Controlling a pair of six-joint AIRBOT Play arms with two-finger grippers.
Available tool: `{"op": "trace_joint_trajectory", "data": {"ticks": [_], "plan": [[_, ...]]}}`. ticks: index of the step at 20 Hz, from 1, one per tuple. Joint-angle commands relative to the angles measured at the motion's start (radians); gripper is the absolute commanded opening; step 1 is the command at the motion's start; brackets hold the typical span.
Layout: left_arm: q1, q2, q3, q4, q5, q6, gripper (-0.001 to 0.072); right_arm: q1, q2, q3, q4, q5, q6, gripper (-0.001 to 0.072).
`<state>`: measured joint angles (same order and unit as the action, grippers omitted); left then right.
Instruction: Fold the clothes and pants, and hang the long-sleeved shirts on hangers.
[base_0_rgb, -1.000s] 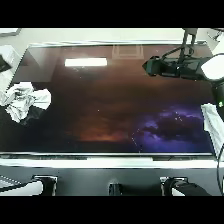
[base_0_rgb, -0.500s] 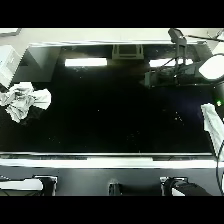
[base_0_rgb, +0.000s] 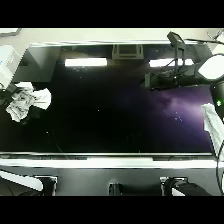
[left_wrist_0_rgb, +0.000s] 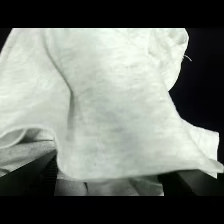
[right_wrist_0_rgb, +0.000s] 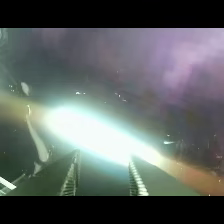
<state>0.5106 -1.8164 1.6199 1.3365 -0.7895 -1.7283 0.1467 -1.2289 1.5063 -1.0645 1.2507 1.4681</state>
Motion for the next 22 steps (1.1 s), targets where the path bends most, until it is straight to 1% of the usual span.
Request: {"op": "trace_joint_trajectory", "data": {"ticks": [1,2,3,5,7,9,11,12,15,17,18,19,22], "plan": [[-0.026,-0.059,0.001,-0.006,0.062,-0.001,0.0364,0.001,0.000,0.000,0.001,0.004,0.014,0.0364],[-0.031,-0.058,0.002,-0.011,0.042,-0.001,0.0052,0.001,0.000,0.000,0.001,0.003,0.013,0.0364],[-0.034,-0.054,0.007,-0.014,0.016,-0.001,0.0017,0.001,0.000,0.000,0.001,0.003,0.013,0.0364],[-0.046,-0.049,0.055,-0.042,-0.091,0.006,0.0016,0.001,0.000,0.000,0.002,0.003,0.018,0.0364],[-0.075,-0.031,0.123,-0.113,-0.201,0.050,0.0014,0.001,0.002,0.000,0.003,0.002,0.040,0.0363],[-0.139,0.010,0.201,-0.183,-0.292,0.081,0.0014,0.001,0.011,0.000,0.006,-0.013,0.040,0.0363],[-0.235,0.070,0.277,-0.238,-0.370,0.082,0.0013,0.001,0.034,0.001,0.005,-0.041,0.040,0.0363],[-0.295,0.103,0.314,-0.270,-0.412,0.077,0.0014,0.001,0.054,0.001,0.005,-0.057,0.040,0.0363],[-0.497,0.187,0.371,-0.374,-0.502,0.015,0.0014,-0.001,0.133,0.001,-0.024,-0.072,0.042,0.0362],[-0.645,0.216,0.372,-0.431,-0.533,-0.006,0.0014,-0.001,0.204,0.001,-0.102,-0.070,0.087,0.0363],[-0.718,0.219,0.372,-0.431,-0.555,-0.027,0.0014,-0.001,0.241,0.001,-0.142,-0.067,0.109,0.0363],[-0.799,0.216,0.369,-0.428,-0.567,-0.043,0.0014,-0.001,0.277,0.001,-0.181,-0.060,0.126,0.0363],[-1.005,0.195,0.333,-0.416,-0.512,-0.092,0.0014,-0.001,0.385,0.001,-0.301,-0.002,0.156,0.0363]]}}
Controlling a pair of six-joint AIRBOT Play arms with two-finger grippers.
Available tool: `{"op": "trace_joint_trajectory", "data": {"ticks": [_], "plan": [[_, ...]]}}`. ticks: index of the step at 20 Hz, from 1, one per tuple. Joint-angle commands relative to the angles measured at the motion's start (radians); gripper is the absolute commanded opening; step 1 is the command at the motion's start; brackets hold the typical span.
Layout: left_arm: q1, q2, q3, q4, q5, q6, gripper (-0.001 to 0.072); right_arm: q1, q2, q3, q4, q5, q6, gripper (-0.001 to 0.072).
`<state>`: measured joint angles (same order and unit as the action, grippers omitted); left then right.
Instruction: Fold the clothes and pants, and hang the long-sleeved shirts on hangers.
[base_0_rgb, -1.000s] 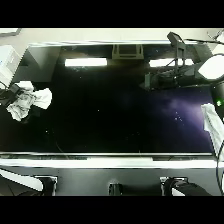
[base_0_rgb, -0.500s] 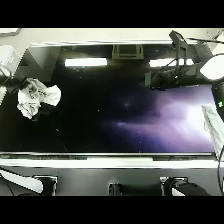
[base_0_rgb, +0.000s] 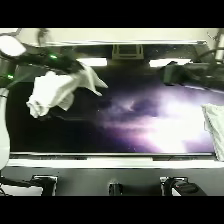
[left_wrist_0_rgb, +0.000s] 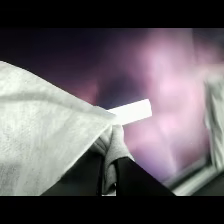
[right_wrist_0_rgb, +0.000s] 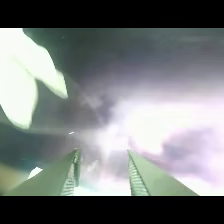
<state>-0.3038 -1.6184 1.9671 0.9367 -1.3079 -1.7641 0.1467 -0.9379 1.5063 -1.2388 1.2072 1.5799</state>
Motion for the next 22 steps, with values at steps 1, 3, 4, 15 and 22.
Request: {"op": "trace_joint_trajectory", "data": {"ticks": [1,3,4,15,22], "plan": [[-0.248,-0.023,-0.024,-0.005,0.022,-0.062,0.0014,-0.001,0.123,0.000,-0.168,0.068,0.065,0.0363],[-0.355,-0.090,-0.037,0.006,0.026,-0.078,0.0014,-0.001,0.176,0.001,-0.230,0.119,0.082,0.0352],[-0.396,-0.130,-0.039,0.009,0.026,-0.077,0.0014,-0.001,0.195,0.000,-0.241,0.138,0.081,0.0338],[-0.301,-0.180,-0.024,0.025,-0.145,-0.016,0.0566,-0.001,0.114,0.022,0.037,0.078,0.567,0.0391],[0.015,0.058,-0.024,0.191,-0.277,-0.015,0.0565,-0.452,-0.290,0.152,0.517,0.202,0.032,0.0391]]}}
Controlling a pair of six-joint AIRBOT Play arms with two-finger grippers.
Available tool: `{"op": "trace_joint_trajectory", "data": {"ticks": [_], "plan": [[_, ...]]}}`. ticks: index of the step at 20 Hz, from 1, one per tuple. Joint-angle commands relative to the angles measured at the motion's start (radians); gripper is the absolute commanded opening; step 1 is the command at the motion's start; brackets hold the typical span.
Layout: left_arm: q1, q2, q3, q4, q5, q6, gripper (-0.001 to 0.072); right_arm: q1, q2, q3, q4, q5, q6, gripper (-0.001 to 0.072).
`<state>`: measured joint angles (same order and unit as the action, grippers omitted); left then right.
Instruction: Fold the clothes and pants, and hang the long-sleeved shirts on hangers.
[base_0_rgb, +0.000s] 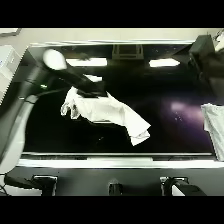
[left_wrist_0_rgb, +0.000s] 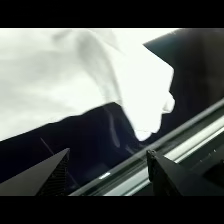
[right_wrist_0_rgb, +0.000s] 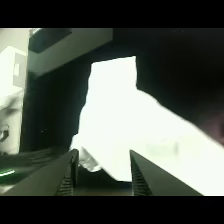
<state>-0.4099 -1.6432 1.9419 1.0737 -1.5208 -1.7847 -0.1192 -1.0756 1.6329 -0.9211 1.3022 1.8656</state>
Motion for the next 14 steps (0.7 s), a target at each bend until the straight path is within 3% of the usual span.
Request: {"op": "trace_joint_trajectory", "data": {"ticks": [1,3,7,14], "plan": [[0.159,0.104,0.001,0.054,-0.069,0.006,0.0564,-0.242,-0.215,0.009,0.186,0.196,-0.343,0.0391],[0.223,0.138,0.001,0.053,-0.069,0.009,0.0564,-0.303,-0.314,-0.081,0.171,0.277,-0.431,0.0392],[0.293,0.162,0.001,0.053,-0.118,0.043,0.0565,-0.311,-0.388,-0.366,0.144,0.172,-0.612,0.0391],[0.303,0.155,0.000,0.053,-0.098,0.083,0.0565,-0.251,-0.433,-0.638,0.166,-0.030,-0.704,0.0428]]}}
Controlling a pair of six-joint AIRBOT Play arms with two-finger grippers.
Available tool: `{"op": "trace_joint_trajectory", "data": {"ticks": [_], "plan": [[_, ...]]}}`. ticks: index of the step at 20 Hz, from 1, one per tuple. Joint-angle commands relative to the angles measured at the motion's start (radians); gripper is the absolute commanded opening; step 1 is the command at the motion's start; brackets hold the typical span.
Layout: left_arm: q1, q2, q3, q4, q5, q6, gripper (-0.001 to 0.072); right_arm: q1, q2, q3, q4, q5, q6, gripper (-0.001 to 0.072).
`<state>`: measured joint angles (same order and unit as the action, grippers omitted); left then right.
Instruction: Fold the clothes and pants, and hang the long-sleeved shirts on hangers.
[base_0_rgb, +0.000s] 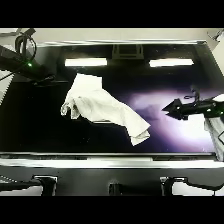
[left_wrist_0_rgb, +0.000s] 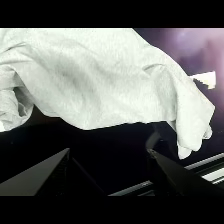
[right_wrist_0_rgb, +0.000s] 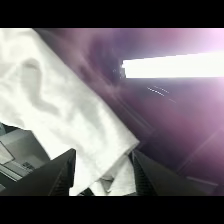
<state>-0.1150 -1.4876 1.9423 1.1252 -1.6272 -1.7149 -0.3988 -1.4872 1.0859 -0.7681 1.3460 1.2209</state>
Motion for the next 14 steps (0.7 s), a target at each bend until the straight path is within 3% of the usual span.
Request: {"op": "trace_joint_trajectory", "data": {"ticks": [1,6,14], "plan": [[0.008,-0.002,0.000,0.002,0.016,0.013,0.0564,0.055,-0.032,-0.100,0.008,-0.091,-0.064,0.0428],[0.008,-0.008,0.000,0.002,0.023,0.013,0.0565,0.167,-0.090,-0.101,-0.003,-0.149,-0.068,0.0429],[0.008,-0.013,0.000,0.002,0.023,0.013,0.0564,0.199,-0.124,-0.101,0.006,-0.121,-0.077,0.0428]]}}
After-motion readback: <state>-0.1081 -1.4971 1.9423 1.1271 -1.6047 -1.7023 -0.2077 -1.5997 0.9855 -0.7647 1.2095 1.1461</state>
